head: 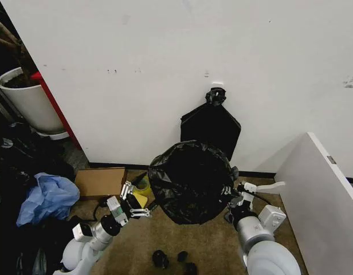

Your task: Place the garbage bag over the trash bin.

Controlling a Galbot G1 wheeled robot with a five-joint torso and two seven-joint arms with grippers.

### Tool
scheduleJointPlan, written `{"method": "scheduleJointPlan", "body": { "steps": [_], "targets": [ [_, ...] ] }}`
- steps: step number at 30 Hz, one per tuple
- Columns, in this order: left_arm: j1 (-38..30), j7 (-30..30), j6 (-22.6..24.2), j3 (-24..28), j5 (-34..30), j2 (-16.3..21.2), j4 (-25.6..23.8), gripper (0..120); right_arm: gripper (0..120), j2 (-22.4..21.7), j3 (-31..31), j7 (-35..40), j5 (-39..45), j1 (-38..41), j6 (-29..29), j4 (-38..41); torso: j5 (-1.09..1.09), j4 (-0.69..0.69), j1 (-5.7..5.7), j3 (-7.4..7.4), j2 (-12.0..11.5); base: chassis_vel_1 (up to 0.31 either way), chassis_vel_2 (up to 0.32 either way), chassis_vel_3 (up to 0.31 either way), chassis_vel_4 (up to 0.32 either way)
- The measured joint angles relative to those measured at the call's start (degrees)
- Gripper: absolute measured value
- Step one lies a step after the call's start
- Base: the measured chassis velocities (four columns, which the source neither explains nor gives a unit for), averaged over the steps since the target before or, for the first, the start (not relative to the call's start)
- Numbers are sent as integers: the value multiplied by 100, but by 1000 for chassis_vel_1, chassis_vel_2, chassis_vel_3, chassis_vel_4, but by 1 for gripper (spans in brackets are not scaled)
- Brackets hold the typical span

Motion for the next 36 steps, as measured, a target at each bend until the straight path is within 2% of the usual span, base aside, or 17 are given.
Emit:
{"method": "scheduleJointPlan", "body": {
  "steps": [4,10,11,13,15,17,19,21,22,26,30,36],
  "targets": [
    [-12,89,76,-1,-20,-12,27,91,0,-3,69,-28,105,-8,-24,20,0,0,0,0,0,0,0,0,0],
    [-33,440,251,-50,-257,3,32,67,0,-2,111,-98,133,-10,-39,20,0,0,0,0,0,0,0,0,0],
    [-33,440,251,-50,-257,3,32,67,0,-2,111,-98,133,-10,-39,20,0,0,0,0,0,0,0,0,0],
    [-63,615,341,-76,-394,19,42,51,0,15,126,-125,129,34,-42,-29,0,0,0,0,0,0,0,0,0],
    [-83,705,374,-83,-466,22,91,41,0,17,153,-146,128,51,-41,-96,0,0,0,0,0,0,0,0,0],
    [-91,741,387,-86,-483,22,112,38,0,18,164,-148,135,53,-40,-112,1,0,0,0,0,0,0,0,0],
    [-120,875,432,-91,-526,17,194,28,0,17,191,-159,158,54,-37,-140,1,0,0,0,0,0,0,0,0],
    [-136,965,463,-101,-559,12,248,23,0,17,213,-167,172,58,-35,-151,0,0,0,0,0,0,0,0,0],
    [-147,1073,510,-115,-583,10,290,16,0,17,247,-173,200,72,-33,-171,0,0,0,0,0,0,0,0,0],
    [-164,1227,562,-128,-592,10,356,10,0,16,318,-185,267,102,-29,-220,1,0,0,0,0,0,0,0,0],
    [-207,1127,522,-130,-609,2,408,0,0,-10,384,-215,332,53,-19,-206,-1,-1,0,0,-1,0,0,0,0],
    [-223,740,338,-127,-659,2,394,0,0,-10,341,-256,340,52,-12,-221,0,1,-1,0,-1,0,0,0,0]
  ]
}}
